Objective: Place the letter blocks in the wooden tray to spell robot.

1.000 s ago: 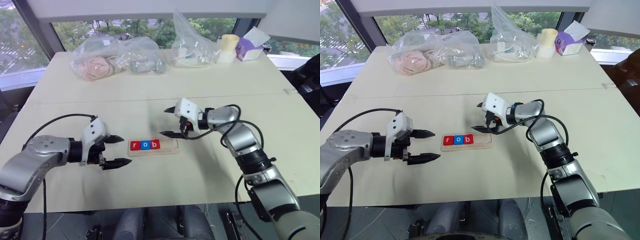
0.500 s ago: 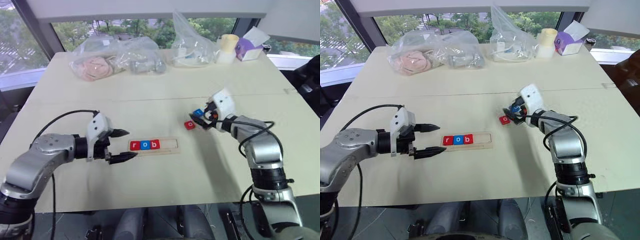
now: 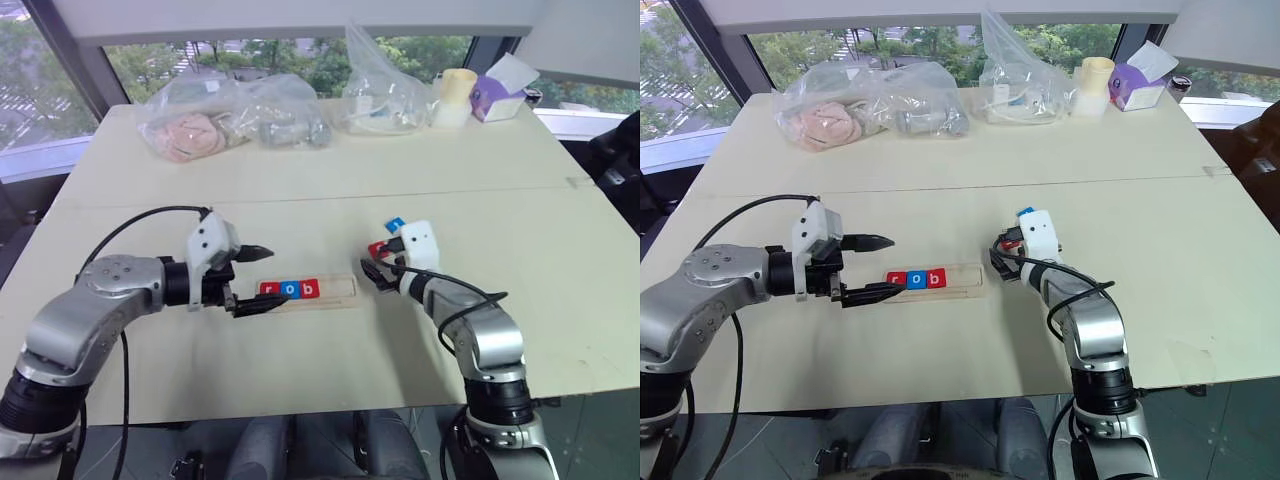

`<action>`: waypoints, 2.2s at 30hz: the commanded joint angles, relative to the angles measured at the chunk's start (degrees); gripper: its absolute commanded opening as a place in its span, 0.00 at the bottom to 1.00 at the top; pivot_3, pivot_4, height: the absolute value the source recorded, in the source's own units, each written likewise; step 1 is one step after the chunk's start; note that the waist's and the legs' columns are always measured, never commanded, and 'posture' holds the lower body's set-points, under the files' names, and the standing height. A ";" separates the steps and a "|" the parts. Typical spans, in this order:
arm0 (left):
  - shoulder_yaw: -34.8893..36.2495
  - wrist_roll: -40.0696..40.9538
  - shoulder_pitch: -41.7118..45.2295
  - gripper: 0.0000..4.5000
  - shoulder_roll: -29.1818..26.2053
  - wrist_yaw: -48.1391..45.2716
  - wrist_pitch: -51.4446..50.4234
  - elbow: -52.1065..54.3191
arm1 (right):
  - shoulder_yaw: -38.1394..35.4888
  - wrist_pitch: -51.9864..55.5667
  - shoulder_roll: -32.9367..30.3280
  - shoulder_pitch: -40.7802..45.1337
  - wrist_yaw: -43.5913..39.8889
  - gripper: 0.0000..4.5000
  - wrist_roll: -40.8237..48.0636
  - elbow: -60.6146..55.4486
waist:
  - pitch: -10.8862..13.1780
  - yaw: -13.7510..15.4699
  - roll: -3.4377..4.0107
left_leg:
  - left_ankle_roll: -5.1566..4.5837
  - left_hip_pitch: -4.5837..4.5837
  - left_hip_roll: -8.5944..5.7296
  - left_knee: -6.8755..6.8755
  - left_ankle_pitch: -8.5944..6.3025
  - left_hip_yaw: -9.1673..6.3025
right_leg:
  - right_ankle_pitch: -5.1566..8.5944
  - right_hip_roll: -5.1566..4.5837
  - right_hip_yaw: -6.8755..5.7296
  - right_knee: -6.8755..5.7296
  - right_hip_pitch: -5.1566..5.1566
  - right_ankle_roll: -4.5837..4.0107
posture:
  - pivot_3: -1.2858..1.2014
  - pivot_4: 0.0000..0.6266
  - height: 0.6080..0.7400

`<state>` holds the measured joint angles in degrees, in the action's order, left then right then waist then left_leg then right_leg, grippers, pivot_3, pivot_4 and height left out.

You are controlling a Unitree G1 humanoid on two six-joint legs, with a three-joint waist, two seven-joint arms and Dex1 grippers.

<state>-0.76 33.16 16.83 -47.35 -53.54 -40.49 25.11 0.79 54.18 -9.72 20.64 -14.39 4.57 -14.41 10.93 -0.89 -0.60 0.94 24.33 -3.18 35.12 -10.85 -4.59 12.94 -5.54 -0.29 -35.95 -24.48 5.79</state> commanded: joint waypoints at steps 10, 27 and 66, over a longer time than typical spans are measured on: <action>2.65 -1.00 -2.14 1.00 -0.91 -0.13 2.57 -0.50 | 1.07 -8.81 -2.86 0.35 1.45 0.26 -1.63 6.58 | -0.01 0.13 -0.02 | 0.00 -0.02 0.00 0.01 0.00 -0.02 | 0.01 0.01 0.00 0.01 0.05 0.01 | 0.52 0.24 0.96; -5.25 -5.68 4.56 1.00 -3.18 -7.83 5.67 -2.56 | -14.00 30.64 12.00 -10.91 11.23 0.27 1.00 -36.29 | -0.03 -0.09 0.05 | 0.01 0.02 0.04 -0.01 -0.01 -0.11 | 0.04 0.02 -0.02 -0.01 -0.02 -0.01 | 0.52 0.24 0.96; -8.17 -4.92 9.45 1.00 -5.34 -21.21 6.52 -3.88 | -4.55 -37.58 -38.16 -11.41 -54.03 1.00 9.90 6.15 | 0.08 0.07 -0.04 | -0.26 0.03 0.14 0.07 -0.17 0.17 | 0.11 -0.03 -0.06 0.54 0.26 0.11 | 0.52 0.24 0.96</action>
<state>-9.48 28.51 26.03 -52.32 -74.91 -34.51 19.55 -4.30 19.84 -47.68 7.87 -67.30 14.95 -10.53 11.00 -0.82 -0.64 0.68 24.37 -3.04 35.22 -11.01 -4.43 13.03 -5.57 -0.35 -35.42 -24.22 5.87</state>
